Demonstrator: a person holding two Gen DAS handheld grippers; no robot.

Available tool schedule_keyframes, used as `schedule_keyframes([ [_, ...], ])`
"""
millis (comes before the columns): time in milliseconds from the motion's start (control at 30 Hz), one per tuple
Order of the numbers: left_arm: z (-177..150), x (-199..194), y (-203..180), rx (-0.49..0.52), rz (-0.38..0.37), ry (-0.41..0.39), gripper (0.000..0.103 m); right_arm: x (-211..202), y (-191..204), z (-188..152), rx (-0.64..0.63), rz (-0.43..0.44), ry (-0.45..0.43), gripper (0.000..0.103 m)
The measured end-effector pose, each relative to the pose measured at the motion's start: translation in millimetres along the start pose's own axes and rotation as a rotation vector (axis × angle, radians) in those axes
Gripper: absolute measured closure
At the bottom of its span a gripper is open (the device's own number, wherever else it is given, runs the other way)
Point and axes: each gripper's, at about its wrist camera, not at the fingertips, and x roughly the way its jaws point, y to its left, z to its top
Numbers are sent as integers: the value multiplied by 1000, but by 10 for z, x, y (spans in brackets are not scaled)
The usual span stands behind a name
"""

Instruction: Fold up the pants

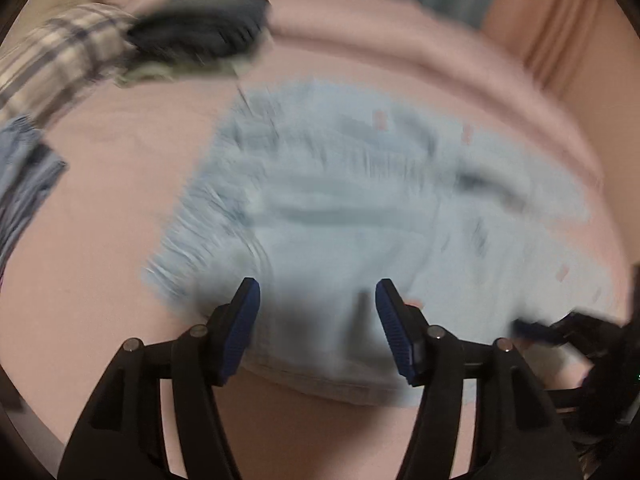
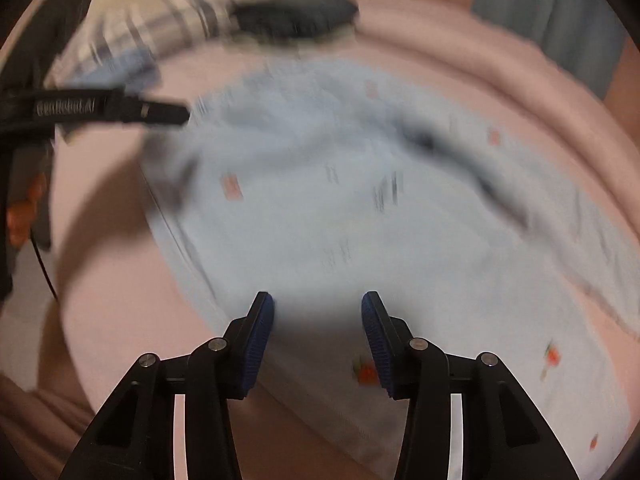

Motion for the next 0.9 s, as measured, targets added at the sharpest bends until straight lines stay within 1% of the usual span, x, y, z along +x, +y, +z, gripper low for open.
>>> schedule_keyframes([
  [33, -51, 90, -23, 39, 11, 40, 42, -4, 11, -86, -7, 3, -3, 56],
  [67, -121, 108, -93, 122, 43, 21, 42, -50, 19, -154, -12, 15, -7, 56],
  [100, -173, 81, -152, 192, 55, 6, 38, -84, 14, -206, -10, 33, 13, 56],
  [133, -204, 77, -179, 239, 35, 26, 36, -127, -18, -251, -2, 63, 34, 56],
  [167, -203, 64, -177, 261, 8, 37, 36, -150, -66, -261, 5, 108, 67, 56],
  [233, -99, 21, -85, 253, -55, 46, 36, -204, -203, -250, 23, 179, 90, 56],
  [267, 21, -2, -20, 226, -81, 34, 36, -231, -306, -181, 30, 189, 74, 56],
  [300, 158, -23, 32, 202, -86, 11, 36, -260, -417, -105, 35, 178, 45, 56],
  [367, 492, 2, 108, 170, -81, -41, 34, -301, -685, 113, 63, 129, -27, 55],
  [433, 868, 123, 166, 173, -84, -84, 33, -235, -1044, 437, 112, 126, -101, 54],
  [467, 1010, 199, 170, 172, -85, -87, 33, -186, -1169, 543, 128, 116, -117, 54],
  [500, 1216, 327, 198, 166, -82, -80, 33, -110, -1294, 678, 137, 89, -125, 54],
  [533, 1341, 406, 215, 165, -78, -70, 33, 13, -1452, 865, 134, 48, -122, 54],
  [600, 1673, 681, 322, 148, -40, -39, 33, 191, -1646, 1100, 121, 0, -105, 54],
  [667, 1896, 874, 423, 134, -39, -9, 33, 391, -1862, 1342, 111, -41, -75, 54],
  [700, 1978, 962, 478, 126, -57, 7, 33, 489, -1954, 1454, 109, -51, -64, 54],
  [767, 2124, 1142, 577, 116, -101, 38, 33, 577, -2071, 1618, 98, -44, -39, 54],
  [833, 2237, 1295, 586, 146, -124, 67, 32, 725, -2120, 1770, 76, -40, -20, 53],
  [867, 2234, 1311, 572, 165, -128, 82, 30, 757, -2130, 1763, 59, -19, -4, 48],
  [900, 2261, 1390, 548, 205, -124, 111, 29, 820, -2142, 1795, 39, -2, 13, 46],
])
